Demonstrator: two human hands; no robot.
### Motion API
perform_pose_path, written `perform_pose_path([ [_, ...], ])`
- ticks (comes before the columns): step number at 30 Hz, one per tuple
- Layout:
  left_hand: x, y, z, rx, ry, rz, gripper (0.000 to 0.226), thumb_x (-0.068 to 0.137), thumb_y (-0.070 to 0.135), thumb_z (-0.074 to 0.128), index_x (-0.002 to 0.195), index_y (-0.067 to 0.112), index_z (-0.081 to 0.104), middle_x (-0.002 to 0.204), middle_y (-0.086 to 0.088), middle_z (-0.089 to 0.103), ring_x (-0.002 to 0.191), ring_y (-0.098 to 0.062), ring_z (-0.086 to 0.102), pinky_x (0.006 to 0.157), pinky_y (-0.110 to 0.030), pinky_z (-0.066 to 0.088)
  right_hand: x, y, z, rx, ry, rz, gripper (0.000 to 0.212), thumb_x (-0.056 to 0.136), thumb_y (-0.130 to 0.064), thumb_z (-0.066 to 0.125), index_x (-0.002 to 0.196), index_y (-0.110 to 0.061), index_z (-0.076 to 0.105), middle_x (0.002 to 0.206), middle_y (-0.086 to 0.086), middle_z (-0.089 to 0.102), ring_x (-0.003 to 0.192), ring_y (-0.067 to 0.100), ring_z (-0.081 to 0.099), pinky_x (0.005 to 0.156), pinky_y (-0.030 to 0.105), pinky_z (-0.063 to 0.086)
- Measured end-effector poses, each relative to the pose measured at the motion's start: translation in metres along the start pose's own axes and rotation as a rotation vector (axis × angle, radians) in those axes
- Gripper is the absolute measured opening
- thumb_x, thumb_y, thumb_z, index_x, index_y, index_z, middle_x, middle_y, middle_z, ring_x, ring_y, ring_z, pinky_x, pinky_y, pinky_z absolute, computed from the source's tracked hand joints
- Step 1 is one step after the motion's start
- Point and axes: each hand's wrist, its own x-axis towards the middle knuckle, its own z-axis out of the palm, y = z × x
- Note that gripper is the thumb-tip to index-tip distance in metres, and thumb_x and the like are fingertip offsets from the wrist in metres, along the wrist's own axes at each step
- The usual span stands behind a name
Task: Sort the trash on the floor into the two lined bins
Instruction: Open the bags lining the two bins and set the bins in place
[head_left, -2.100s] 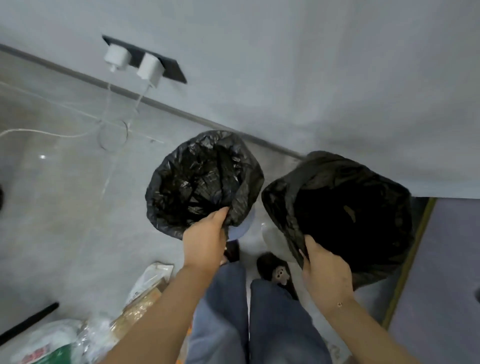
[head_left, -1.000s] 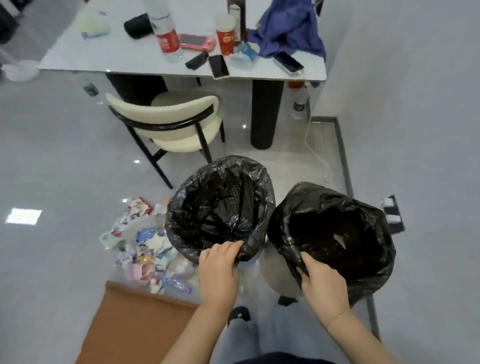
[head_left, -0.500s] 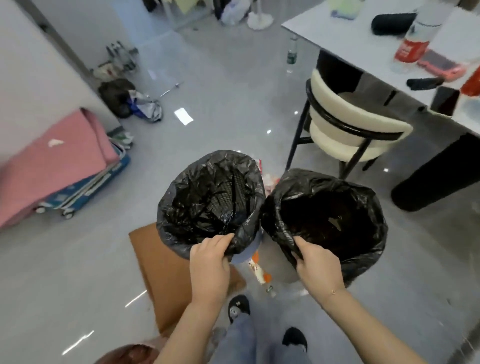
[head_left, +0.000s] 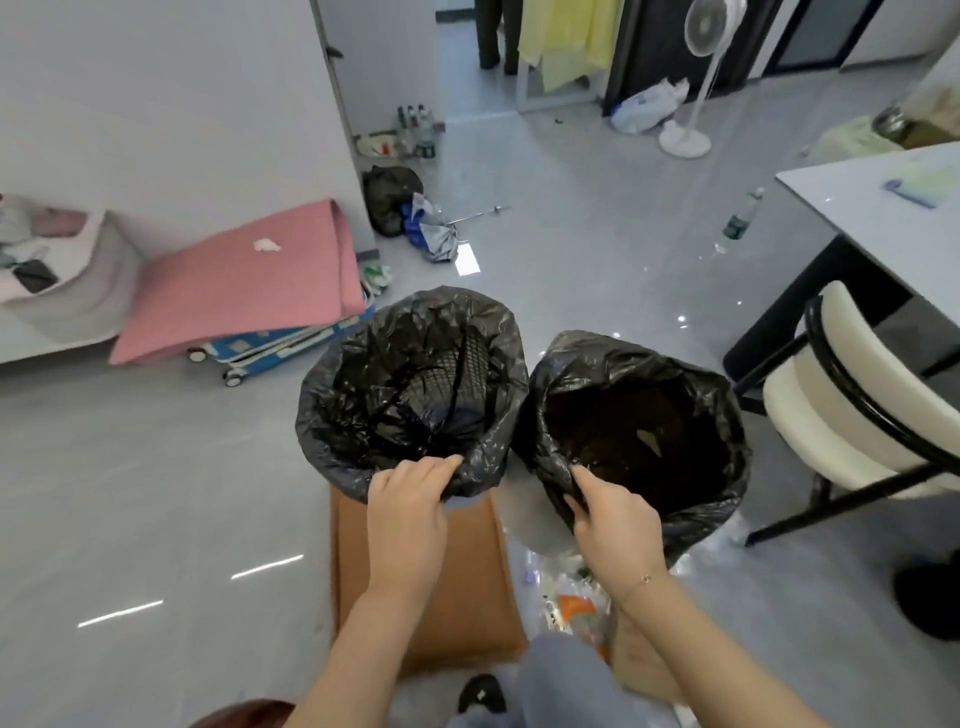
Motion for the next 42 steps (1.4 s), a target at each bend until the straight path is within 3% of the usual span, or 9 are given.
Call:
perform_pose_path([
  [3, 0.027, -0.02, -0.013, -0.006, 0.027, -0.022, 0.056, 0.061, -0.005, 0.05, 0.109, 0.016, 0.069, 0.096, 0.007, 0.068, 0.083, -0.016, 0.055, 0.074, -0.029, 0.032, 0.034, -0.029, -0.008, -0.023, 0.003, -0.037, 0.023, 0.09, -0.013, 0.051, 0.111, -0.019, 0.057, 0.076, 0.005, 0.067, 0.068, 0.03, 0.063, 0.044, 0.03, 0.023],
  [8, 0.072, -0.055, -0.018, 0.012, 0.09, -0.062, 0.061, 0.058, -0.011, 0.056, 0.11, 0.017, 0.069, 0.097, 0.007, 0.068, 0.083, -0.018, 0.058, 0.074, -0.028, 0.029, 0.092, -0.065, -0.012, -0.031, 0.012, -0.122, 0.029, 0.092, -0.015, 0.051, 0.12, -0.021, 0.056, 0.074, 0.001, 0.067, 0.06, 0.024, 0.057, 0.042, 0.026, 0.022],
  [14, 0.148, -0.101, -0.007, 0.043, 0.115, -0.117, 0.059, 0.06, -0.008, 0.05, 0.11, 0.016, 0.069, 0.095, 0.007, 0.068, 0.084, -0.014, 0.049, 0.074, -0.026, 0.026, 0.193, -0.106, -0.002, -0.041, -0.011, -0.238, 0.012, 0.092, -0.014, 0.048, 0.101, -0.021, 0.052, 0.08, 0.005, 0.067, 0.07, 0.031, 0.061, 0.049, 0.031, 0.031],
  [17, 0.223, -0.138, 0.013, 0.071, 0.102, -0.158, 0.063, 0.056, -0.013, 0.051, 0.109, 0.016, 0.069, 0.093, 0.007, 0.067, 0.08, -0.018, 0.055, 0.071, -0.025, 0.025, 0.285, -0.124, 0.021, -0.018, -0.022, -0.266, 0.019, 0.093, -0.014, 0.047, 0.109, -0.022, 0.055, 0.08, 0.004, 0.068, 0.069, 0.029, 0.061, 0.044, 0.03, 0.027],
  [21, 0.324, -0.183, 0.047, 0.101, 0.048, -0.197, 0.06, 0.056, -0.016, 0.058, 0.106, 0.016, 0.071, 0.089, 0.006, 0.069, 0.075, -0.02, 0.061, 0.07, -0.029, 0.027, 0.4, -0.14, 0.052, -0.001, -0.052, -0.25, 0.024, 0.094, -0.018, 0.047, 0.117, -0.023, 0.054, 0.085, 0.002, 0.069, 0.075, 0.027, 0.064, 0.054, 0.031, 0.04],
  [24, 0.436, -0.233, 0.091, 0.099, 0.039, -0.238, 0.063, 0.053, -0.019, 0.068, 0.105, 0.016, 0.072, 0.089, 0.007, 0.069, 0.076, -0.018, 0.061, 0.073, -0.028, 0.03, 0.528, -0.156, 0.083, 0.022, -0.067, -0.262, 0.026, 0.095, -0.02, 0.048, 0.12, -0.021, 0.056, 0.085, 0.001, 0.069, 0.074, 0.025, 0.064, 0.054, 0.029, 0.035],
  [32, 0.662, -0.303, 0.155, 0.065, -0.136, -0.199, 0.054, 0.057, -0.006, 0.06, 0.104, 0.018, 0.073, 0.09, 0.007, 0.069, 0.076, -0.016, 0.056, 0.071, -0.026, 0.03, 0.756, -0.182, 0.086, -0.004, -0.143, -0.13, 0.026, 0.091, -0.008, 0.048, 0.114, -0.016, 0.056, 0.071, -0.001, 0.056, 0.058, 0.024, 0.05, 0.042, 0.022, 0.016],
  [35, 0.715, -0.318, 0.161, 0.038, -0.204, -0.151, 0.058, 0.053, -0.013, 0.073, 0.104, 0.016, 0.073, 0.087, 0.005, 0.069, 0.073, -0.019, 0.06, 0.071, -0.03, 0.042, 0.8, -0.191, 0.078, 0.016, -0.117, -0.087, 0.024, 0.089, -0.006, 0.051, 0.11, -0.013, 0.059, 0.071, 0.003, 0.058, 0.055, 0.024, 0.05, 0.042, 0.022, 0.015],
  [42, 0.807, -0.335, 0.171, 0.032, -0.374, 0.055, 0.064, 0.044, -0.013, 0.082, 0.101, 0.016, 0.074, 0.085, 0.005, 0.07, 0.069, -0.02, 0.064, 0.059, -0.036, 0.054, 0.85, -0.2, 0.073, 0.014, -0.174, 0.119, 0.037, 0.092, -0.011, 0.045, 0.127, -0.024, 0.051, 0.092, -0.001, 0.066, 0.074, 0.025, 0.063, 0.056, 0.033, 0.043],
])
